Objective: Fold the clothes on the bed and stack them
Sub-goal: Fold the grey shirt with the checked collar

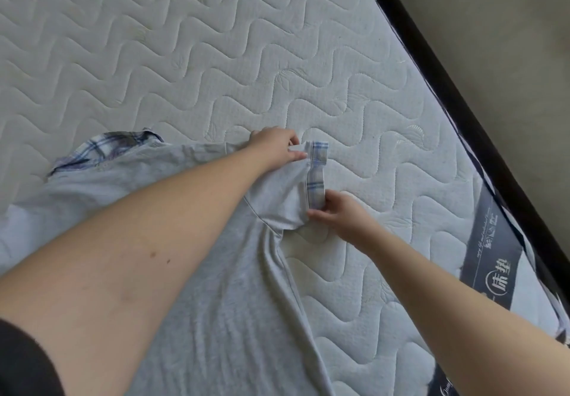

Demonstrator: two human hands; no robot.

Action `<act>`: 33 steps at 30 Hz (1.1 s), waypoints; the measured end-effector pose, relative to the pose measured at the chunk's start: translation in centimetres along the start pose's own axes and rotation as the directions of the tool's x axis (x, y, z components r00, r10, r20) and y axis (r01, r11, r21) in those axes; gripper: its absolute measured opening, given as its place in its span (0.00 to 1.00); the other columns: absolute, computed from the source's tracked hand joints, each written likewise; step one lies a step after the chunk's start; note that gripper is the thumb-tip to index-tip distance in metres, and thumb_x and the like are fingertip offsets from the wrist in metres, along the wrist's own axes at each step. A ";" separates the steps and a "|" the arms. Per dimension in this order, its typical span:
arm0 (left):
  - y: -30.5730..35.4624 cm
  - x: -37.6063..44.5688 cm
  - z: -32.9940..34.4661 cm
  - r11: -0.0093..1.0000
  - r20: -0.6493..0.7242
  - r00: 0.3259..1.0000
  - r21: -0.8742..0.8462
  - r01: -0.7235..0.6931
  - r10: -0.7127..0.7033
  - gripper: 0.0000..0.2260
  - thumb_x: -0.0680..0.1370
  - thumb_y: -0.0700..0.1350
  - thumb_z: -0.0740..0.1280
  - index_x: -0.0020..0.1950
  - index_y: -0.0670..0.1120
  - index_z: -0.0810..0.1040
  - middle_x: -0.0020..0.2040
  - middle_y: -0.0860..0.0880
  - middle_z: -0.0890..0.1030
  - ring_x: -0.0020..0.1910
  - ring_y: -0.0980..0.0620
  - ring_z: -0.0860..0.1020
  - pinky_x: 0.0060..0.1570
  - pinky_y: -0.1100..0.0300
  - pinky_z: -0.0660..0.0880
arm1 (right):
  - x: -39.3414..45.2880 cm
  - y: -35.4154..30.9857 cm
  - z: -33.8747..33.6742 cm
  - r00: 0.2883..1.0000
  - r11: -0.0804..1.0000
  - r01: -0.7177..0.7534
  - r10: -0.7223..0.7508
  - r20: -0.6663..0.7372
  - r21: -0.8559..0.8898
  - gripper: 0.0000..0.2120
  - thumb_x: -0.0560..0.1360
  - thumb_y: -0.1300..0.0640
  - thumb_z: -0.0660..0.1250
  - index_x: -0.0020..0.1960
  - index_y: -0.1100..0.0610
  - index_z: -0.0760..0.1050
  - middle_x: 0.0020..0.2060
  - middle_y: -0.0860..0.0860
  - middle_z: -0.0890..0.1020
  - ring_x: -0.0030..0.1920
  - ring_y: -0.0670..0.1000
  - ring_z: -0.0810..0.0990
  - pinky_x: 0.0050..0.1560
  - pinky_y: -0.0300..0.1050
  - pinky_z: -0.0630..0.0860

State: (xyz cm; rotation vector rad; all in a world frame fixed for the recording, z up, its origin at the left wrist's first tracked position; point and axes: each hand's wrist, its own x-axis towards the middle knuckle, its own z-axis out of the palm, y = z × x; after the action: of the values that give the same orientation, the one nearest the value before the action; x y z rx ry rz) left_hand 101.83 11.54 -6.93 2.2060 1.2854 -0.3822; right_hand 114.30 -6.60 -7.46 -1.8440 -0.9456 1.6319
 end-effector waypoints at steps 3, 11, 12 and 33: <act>1.7 0.6 0.3 0.994 0.045 0.999 0.104 0.019 -0.024 0.20 0.77 0.60 0.66 0.65 0.51 0.74 0.63 0.48 0.78 0.64 0.44 0.73 0.63 0.50 0.66 | 0.0 -0.2 0.2 0.999 0.908 -0.027 0.037 0.016 -0.417 0.13 0.75 0.50 0.72 0.52 0.59 0.79 0.45 0.55 0.84 0.49 0.57 0.82 0.56 0.54 0.76; 1.7 0.9 0.8 0.960 -0.045 0.999 -0.279 -0.021 0.008 0.06 0.81 0.45 0.64 0.52 0.44 0.77 0.48 0.46 0.78 0.47 0.48 0.74 0.40 0.61 0.62 | -3.0 1.4 -0.9 0.984 0.912 -0.057 -0.017 -0.177 -0.407 0.18 0.79 0.44 0.63 0.34 0.52 0.73 0.29 0.47 0.81 0.27 0.42 0.72 0.32 0.43 0.67; 1.7 1.0 0.9 0.950 -0.040 0.999 -0.312 -0.016 0.004 0.06 0.81 0.43 0.64 0.55 0.44 0.77 0.50 0.46 0.79 0.47 0.50 0.74 0.41 0.62 0.63 | -3.1 1.8 -0.9 0.986 0.929 -0.082 0.022 -0.167 -0.361 0.17 0.79 0.44 0.63 0.36 0.51 0.74 0.29 0.45 0.81 0.27 0.41 0.72 0.33 0.42 0.67; 3.1 2.0 0.6 0.882 -0.057 0.997 -0.470 0.026 -0.060 0.16 0.77 0.35 0.61 0.62 0.49 0.76 0.45 0.53 0.74 0.46 0.53 0.74 0.42 0.70 0.70 | -1.9 2.3 0.2 0.905 0.989 -0.146 0.136 -0.403 0.006 0.07 0.77 0.60 0.66 0.43 0.55 0.68 0.34 0.54 0.82 0.30 0.49 0.81 0.32 0.43 0.75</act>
State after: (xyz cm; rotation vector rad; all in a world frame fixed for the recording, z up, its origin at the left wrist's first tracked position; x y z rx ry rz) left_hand 105.53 11.37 -7.44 1.7924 1.3029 0.0002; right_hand 114.42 -9.56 -7.96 -2.1958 -0.6658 1.2427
